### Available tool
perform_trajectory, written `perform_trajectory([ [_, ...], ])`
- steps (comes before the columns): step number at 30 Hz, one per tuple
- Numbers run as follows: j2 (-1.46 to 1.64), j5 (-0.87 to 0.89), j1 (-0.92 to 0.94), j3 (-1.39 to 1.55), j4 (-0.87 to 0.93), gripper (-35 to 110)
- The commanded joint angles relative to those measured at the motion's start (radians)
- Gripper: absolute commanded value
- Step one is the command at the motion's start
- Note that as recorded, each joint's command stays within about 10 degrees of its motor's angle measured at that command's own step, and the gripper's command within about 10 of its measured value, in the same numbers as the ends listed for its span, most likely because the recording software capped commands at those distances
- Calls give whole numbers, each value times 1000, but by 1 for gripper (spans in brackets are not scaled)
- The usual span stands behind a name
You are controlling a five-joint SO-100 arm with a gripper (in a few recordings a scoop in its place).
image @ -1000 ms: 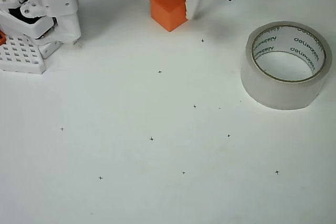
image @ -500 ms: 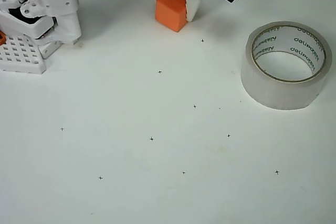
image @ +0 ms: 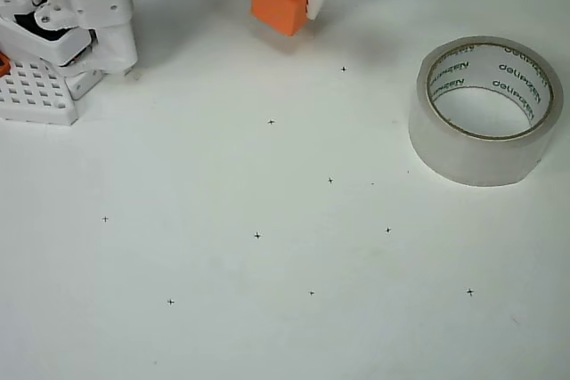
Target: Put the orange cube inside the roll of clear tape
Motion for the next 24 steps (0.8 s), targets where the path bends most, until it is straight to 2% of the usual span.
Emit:
perform_trajectory([
  [1, 94, -60, 26, -121, 37, 11],
  [14, 54, -261, 123, -354, 150, 11],
  [24, -26, -394, 210, -472, 156, 11],
])
